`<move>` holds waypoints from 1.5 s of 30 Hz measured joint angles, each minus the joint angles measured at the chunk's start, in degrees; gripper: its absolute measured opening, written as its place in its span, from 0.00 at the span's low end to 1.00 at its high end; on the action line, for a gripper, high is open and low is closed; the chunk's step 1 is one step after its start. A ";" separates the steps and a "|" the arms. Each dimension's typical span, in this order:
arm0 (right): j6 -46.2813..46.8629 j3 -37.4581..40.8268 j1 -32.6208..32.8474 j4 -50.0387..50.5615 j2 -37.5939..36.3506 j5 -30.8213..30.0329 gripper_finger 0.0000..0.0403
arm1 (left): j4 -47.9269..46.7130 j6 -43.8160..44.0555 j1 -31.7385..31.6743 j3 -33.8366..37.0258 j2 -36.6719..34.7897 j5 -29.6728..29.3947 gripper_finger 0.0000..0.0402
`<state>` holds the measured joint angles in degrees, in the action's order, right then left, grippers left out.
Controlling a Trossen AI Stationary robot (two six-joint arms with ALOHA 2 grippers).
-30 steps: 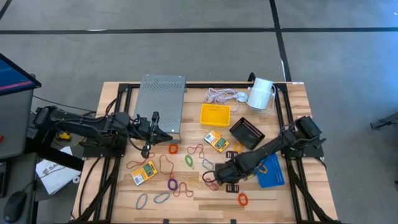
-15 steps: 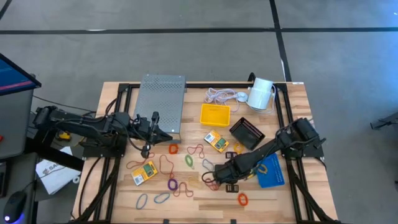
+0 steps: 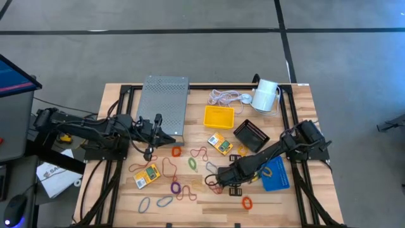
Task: Pick & Place Office Desk Supplies
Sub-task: Put the blue rubber band into the black bin
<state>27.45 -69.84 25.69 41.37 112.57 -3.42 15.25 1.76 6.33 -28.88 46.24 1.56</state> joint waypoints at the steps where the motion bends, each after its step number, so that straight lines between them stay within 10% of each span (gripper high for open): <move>1: 0.49 0.00 -0.17 0.19 0.00 -0.02 0.02 | 0.00 -0.01 0.00 0.00 0.00 0.00 0.03; 19: 1.77 0.37 -2.01 2.93 -7.73 2.12 0.00 | -0.02 0.00 0.00 0.00 0.00 0.00 0.03; 45: 2.57 4.64 -12.24 13.94 -42.72 -4.59 0.00 | -0.24 0.01 -0.01 0.00 0.00 -0.01 0.03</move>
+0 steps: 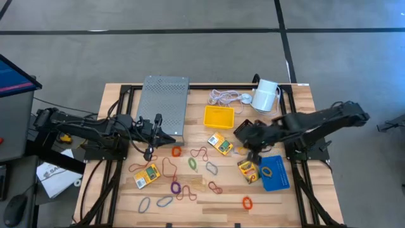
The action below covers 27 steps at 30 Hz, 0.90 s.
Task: Pick & Place Office Desk Supplies
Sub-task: Put the blue rubber band into the black bin
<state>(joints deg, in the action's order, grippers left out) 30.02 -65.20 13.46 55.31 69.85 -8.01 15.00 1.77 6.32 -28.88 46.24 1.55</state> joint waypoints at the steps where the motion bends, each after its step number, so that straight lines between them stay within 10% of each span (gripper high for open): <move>1: 0.28 1.33 -0.87 0.12 -1.88 0.00 0.00 | 0.00 -0.01 -0.01 0.00 0.00 -0.01 0.03; 14: 0.99 16.44 -16.00 -0.87 -19.46 4.88 0.00 | 0.04 -0.28 -0.01 0.00 0.00 -3.31 0.03; 27: -5.22 19.97 -26.80 -2.58 -8.68 11.17 0.00 | 0.58 0.08 -0.01 0.00 0.00 -8.29 0.03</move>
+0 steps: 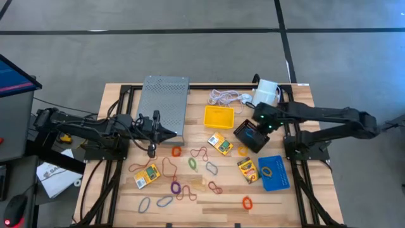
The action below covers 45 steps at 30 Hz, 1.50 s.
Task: Pick & Place Office Desk Supplies
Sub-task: Put the blue rubber band into the black bin
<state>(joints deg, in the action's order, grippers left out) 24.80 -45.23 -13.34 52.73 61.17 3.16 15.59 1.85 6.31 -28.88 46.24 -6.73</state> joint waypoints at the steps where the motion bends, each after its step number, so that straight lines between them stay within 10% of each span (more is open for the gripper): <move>1: -0.59 0.00 -0.35 -0.02 1.42 0.04 0.00 | -0.03 0.05 0.00 0.00 0.00 -0.31 0.03; 14: -5.15 0.00 -3.02 -2.49 15.92 0.01 0.00 | -0.70 0.53 0.00 0.02 0.00 -0.80 0.03; 27: -5.50 -2.00 -2.99 -3.50 14.59 -0.62 0.00 | -1.74 1.98 -0.01 0.02 0.00 -2.62 0.03; 45: -8.79 -2.19 -2.99 -1.79 15.64 0.99 0.31 | -3.25 1.87 0.00 0.04 0.01 -2.87 0.16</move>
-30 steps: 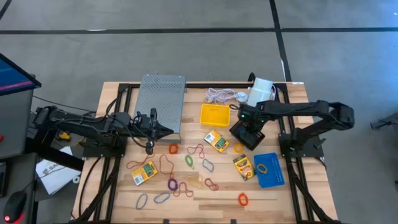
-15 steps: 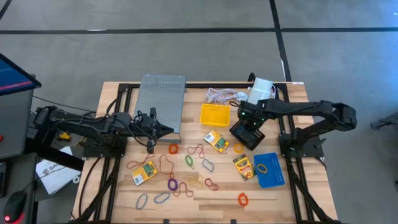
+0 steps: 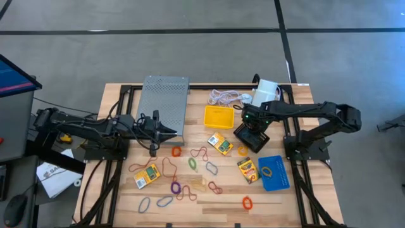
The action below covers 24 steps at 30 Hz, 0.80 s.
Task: Pick & Place Office Desk Supplies
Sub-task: Put the blue rubber band into the black bin
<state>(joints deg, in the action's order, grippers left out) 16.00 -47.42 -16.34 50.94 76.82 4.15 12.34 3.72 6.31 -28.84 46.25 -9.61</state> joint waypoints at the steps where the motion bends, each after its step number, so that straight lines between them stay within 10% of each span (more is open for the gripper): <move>1: -0.42 0.00 0.00 0.02 0.00 0.76 0.33 | -0.01 0.00 0.00 0.00 0.00 0.00 0.18; 24: -4.41 -2.56 -1.22 4.18 -0.89 8.03 0.37 | -0.57 1.45 0.04 -0.04 -0.01 8.48 0.33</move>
<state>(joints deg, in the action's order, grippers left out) 11.59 -49.98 -17.56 55.12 75.92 12.17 11.77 5.16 6.35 -28.88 46.24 -1.13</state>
